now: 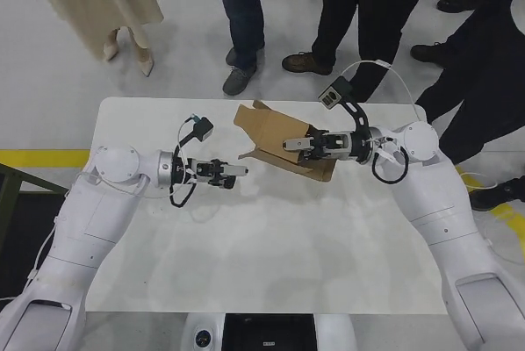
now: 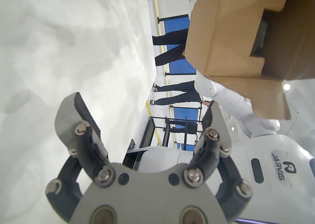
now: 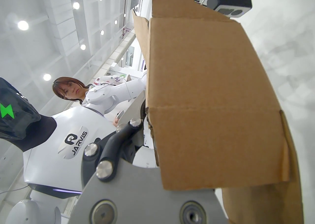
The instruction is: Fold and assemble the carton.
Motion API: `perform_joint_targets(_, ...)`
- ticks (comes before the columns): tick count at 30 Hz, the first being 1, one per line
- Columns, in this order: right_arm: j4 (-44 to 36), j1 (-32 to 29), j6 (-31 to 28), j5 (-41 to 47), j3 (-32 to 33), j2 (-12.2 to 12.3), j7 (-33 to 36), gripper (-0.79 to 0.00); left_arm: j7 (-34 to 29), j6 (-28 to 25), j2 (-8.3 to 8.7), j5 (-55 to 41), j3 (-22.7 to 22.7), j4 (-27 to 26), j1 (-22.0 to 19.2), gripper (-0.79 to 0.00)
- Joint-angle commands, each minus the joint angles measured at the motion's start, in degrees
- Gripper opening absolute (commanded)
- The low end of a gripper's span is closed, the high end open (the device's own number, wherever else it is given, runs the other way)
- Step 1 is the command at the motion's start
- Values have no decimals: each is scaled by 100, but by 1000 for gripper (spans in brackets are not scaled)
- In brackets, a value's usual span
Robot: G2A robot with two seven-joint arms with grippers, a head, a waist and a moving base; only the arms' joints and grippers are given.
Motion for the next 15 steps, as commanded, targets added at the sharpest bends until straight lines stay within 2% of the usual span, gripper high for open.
perform_joint_targets(1,-2,-10,11,-73,2,3,-71,-785,-21,3,4,-54,-7,-64,17,0)
perform_joint_targets(15,-193,-71,163,-286,-186,-18,71,-785,53,-13,11,-309,-72,-1,-98,0)
